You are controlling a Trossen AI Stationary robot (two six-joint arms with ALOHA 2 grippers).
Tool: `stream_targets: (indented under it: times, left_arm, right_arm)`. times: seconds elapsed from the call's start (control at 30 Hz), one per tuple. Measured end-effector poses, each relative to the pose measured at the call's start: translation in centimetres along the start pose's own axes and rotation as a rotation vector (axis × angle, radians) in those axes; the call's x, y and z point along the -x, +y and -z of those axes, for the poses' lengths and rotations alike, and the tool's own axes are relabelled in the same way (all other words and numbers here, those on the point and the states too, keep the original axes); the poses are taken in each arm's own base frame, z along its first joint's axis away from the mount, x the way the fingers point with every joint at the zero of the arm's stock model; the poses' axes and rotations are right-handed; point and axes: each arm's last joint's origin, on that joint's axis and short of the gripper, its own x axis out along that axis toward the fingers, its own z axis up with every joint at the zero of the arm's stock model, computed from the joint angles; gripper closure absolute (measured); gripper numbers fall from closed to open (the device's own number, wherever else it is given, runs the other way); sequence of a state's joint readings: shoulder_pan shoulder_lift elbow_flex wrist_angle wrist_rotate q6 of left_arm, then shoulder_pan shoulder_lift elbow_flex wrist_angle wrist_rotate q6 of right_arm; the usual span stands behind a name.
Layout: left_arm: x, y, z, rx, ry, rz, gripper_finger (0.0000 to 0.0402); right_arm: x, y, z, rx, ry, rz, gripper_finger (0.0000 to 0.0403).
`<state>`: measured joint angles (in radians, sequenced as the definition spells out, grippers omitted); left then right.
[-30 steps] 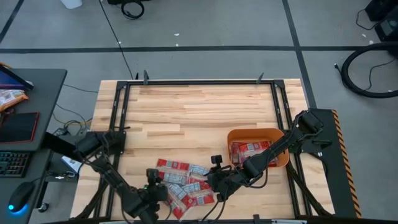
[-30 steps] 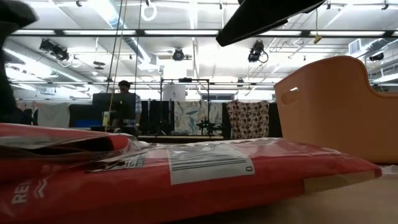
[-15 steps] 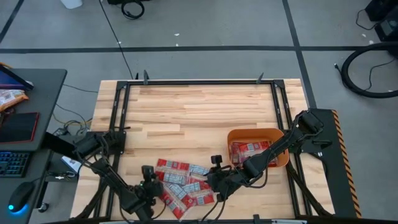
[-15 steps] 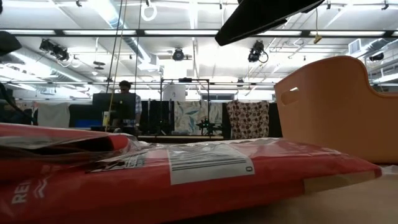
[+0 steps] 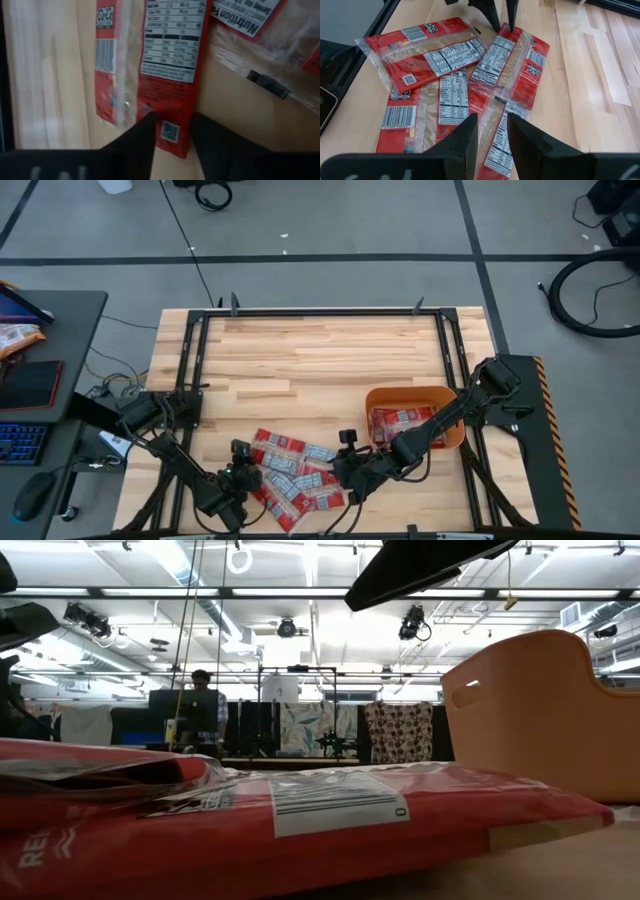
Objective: Sort popcorn bags into baskets
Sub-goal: Put the popcorn bag into the orange bin
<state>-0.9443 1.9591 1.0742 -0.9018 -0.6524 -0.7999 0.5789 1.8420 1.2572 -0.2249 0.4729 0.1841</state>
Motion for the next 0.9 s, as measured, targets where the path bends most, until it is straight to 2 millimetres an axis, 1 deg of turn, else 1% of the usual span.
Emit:
stream_targets:
  times: [0.23,0.3,0.4,0.47,0.57,0.63,0.7,0.9]
  left_arm:
    - [-0.3,-0.2,0.1,0.014,-0.007,0.007,0.0375]
    - [-0.3,-0.1,0.1,0.031,-0.010,0.004,0.0392]
    - [0.2,0.3,-0.2,0.056,-0.006,0.030,0.0392]
    - [0.9,0.7,-0.8,0.076,-0.005,0.051,0.0393]
    - [2.2,1.7,-2.1,0.114,-0.025,0.076,0.0395]
    - [2.9,2.5,-2.9,0.153,-0.041,0.098,0.0395]
    - [3.4,3.3,-3.6,0.183,-0.051,0.120,0.0395]
    - [4.4,5.4,-5.3,0.288,-0.064,0.188,0.0396]
  right_arm:
    - [0.0,0.0,-0.1,-0.003,-0.006,-0.004,0.0294]
    - [0.0,0.1,-0.1,-0.001,-0.004,-0.015,0.0294]
    - [0.0,0.3,-0.2,0.031,-0.018,-0.042,0.0294]
    - [-0.1,0.6,-0.3,0.078,-0.044,-0.039,0.0294]
    - [-0.4,1.1,-0.4,0.149,-0.088,0.003,0.0294]
    - [-0.7,1.3,-0.7,0.168,-0.136,0.033,0.0293]
    - [-0.7,1.3,-0.8,0.191,-0.147,0.059,0.0291]
    - [-1.4,1.4,-1.0,0.226,-0.181,0.075,0.0270]
